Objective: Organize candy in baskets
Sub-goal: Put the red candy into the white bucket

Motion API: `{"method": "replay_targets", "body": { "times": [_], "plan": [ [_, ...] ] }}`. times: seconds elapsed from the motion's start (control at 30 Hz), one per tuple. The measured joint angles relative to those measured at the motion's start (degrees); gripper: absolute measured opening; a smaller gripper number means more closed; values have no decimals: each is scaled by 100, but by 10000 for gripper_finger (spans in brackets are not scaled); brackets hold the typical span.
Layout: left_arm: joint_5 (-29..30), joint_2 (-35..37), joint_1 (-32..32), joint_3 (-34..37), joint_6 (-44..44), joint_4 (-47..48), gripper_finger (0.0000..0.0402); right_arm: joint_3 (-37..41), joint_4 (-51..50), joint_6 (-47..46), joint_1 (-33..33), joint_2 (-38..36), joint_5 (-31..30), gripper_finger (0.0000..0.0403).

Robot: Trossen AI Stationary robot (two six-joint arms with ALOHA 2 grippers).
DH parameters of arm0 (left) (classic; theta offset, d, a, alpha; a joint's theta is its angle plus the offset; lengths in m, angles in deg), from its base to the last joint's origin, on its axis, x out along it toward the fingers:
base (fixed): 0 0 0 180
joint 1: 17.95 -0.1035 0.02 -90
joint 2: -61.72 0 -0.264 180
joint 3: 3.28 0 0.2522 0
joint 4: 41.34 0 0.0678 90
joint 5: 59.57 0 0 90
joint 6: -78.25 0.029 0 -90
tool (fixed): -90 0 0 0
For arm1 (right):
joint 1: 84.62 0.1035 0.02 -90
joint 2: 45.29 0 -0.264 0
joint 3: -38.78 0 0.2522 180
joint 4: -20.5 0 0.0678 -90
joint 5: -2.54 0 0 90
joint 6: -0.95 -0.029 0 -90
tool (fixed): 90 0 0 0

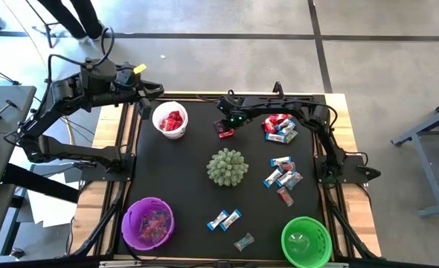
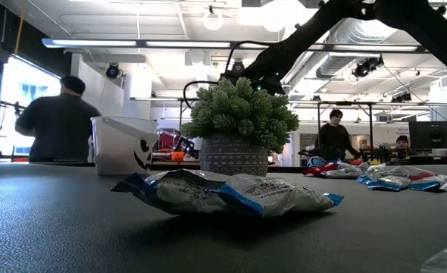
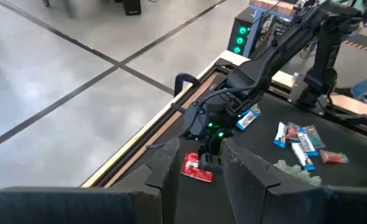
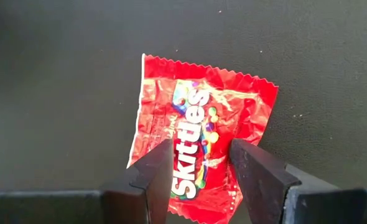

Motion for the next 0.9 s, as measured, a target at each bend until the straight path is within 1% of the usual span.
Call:
{"method": "replay_targets", "body": {
  "times": [0.2, 0.27, 0.4, 0.57, 0.6, 0.63, 0.77, 0.9],
  "plan": [
    [-3, 0, -128, 0, 83, 77, 104, 0, -5, 0, 0, 8, -4, 161],
    [-2, 0, -172, 0, 138, 81, 104, 2, -17, 0, 0, 12, -4, 151],
    [1, 0, -253, 0, 173, 96, 104, 7, -18, -4, -2, 16, 104, 104],
    [-1, 0, -334, 0, 258, 101, 104, 8, 32, 0, -48, 17, 344, 24],
    [-2, 0, -353, 0, 260, 117, 104, 13, 63, -1, -61, 17, 415, 13],
    [-1, 0, -362, 0, 288, 147, 104, 13, 97, 0, -68, 19, 470, 8],
    [-1, 0, -403, 0, 339, 247, 104, -124, 83, -13, -64, 54, 606, 11],
    [8, 1, -436, 0, 341, 301, 104, -495, -3, 138, -50, 94, 667, 1]
  ]
}}
